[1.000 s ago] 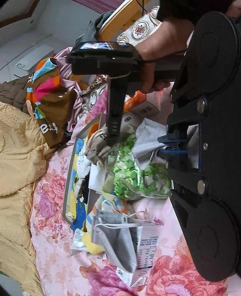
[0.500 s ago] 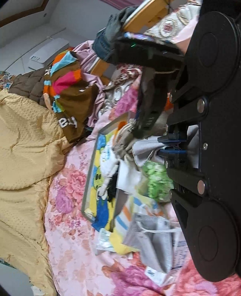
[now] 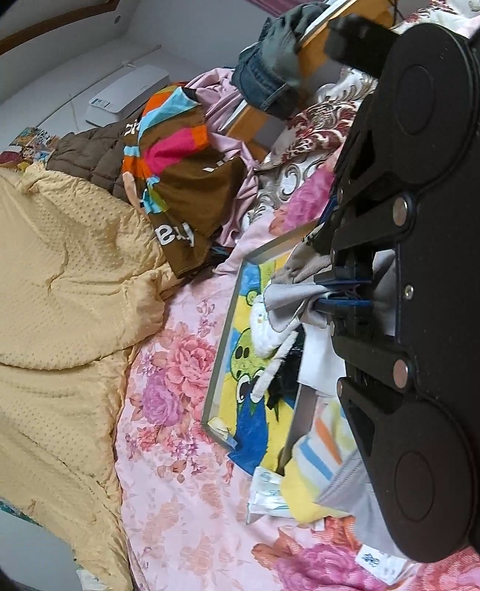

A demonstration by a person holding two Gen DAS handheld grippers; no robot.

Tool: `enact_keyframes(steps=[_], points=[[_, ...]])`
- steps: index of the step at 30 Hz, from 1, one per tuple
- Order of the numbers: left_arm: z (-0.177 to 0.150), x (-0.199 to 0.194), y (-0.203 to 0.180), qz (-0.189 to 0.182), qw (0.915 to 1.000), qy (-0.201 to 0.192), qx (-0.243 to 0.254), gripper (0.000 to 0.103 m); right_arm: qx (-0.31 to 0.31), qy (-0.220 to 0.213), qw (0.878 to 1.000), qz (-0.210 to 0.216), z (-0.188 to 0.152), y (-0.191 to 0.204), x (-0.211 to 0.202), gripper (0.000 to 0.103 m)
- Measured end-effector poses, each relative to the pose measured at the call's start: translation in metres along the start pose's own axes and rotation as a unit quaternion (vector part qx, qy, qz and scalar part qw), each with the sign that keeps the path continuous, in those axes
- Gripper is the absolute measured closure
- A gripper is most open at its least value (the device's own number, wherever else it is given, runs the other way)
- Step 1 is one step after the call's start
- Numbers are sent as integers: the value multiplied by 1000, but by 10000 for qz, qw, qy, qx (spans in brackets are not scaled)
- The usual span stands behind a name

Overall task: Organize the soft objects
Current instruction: 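Lift grey cloth and burlap pouch and carry them over the framed painting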

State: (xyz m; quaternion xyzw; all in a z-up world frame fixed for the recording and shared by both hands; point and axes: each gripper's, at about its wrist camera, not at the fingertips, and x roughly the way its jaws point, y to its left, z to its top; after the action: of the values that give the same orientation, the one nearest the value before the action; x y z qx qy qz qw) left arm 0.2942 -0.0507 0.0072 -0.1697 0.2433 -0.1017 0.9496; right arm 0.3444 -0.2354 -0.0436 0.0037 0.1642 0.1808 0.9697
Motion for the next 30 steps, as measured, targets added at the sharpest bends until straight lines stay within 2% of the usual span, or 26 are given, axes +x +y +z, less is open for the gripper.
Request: enact_keyframes(steps=[10, 19, 22, 27, 30], points=[[17, 16, 1, 90, 9998, -72, 168, 96, -40, -615, 9977, -279, 13, -10, 3, 93], [55, 50, -2, 157, 9985, -293, 442, 96, 74, -966, 9950, -246, 44, -27, 40, 93], [69, 72, -1, 175, 9981, -401, 438, 96, 255, -944, 9950, -188, 48, -36, 55, 93], [86, 110, 2, 259, 9977, -519, 341, 96, 1103, -748, 9911, 48, 50, -58, 84, 93], [91, 128, 6, 305, 9977, -542, 264, 96, 1307, -722, 9888, 68, 51, -66, 96, 93]])
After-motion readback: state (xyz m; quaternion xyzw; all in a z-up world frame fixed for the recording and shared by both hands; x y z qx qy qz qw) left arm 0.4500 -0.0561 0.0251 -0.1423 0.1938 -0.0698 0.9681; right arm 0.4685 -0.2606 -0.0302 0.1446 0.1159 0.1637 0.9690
